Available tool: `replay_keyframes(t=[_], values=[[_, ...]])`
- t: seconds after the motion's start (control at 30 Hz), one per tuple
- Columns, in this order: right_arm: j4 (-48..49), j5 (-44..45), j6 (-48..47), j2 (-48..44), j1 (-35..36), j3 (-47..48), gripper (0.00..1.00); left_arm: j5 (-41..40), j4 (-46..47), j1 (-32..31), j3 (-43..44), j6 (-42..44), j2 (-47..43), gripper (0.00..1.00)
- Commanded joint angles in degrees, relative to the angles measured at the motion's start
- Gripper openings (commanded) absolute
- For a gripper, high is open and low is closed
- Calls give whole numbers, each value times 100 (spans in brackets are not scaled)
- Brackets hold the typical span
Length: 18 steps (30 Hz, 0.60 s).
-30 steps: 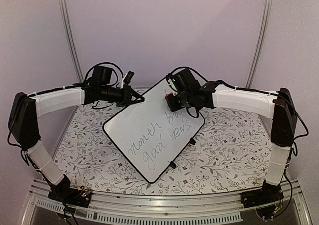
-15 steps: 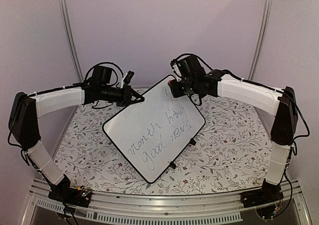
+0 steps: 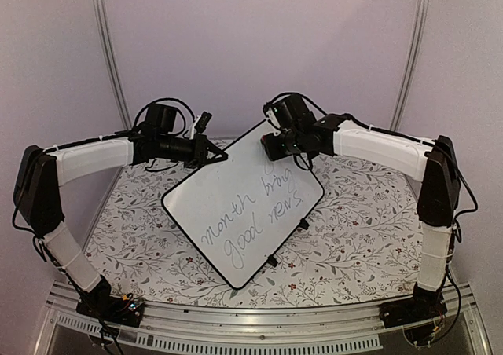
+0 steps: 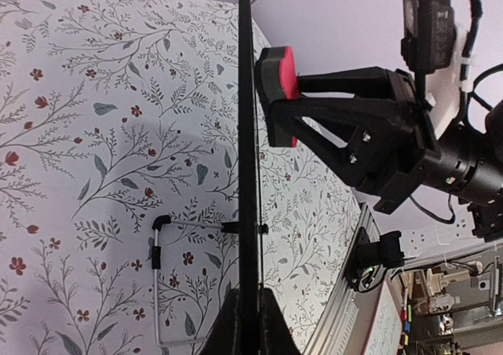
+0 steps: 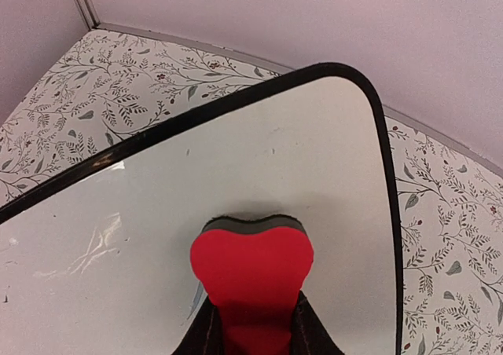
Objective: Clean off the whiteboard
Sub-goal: Erase the whiteboard at the center of the board.
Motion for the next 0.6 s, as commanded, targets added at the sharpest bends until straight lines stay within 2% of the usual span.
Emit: replay_keyframes(t=[0.0,0.57], values=[[-61,-103,-56,126,-45,209,0,179,-201,-130,-112,231,138,0],[-114,-331,4,93,-44,-174,0,161,-203,-135,-113,234,122,0]])
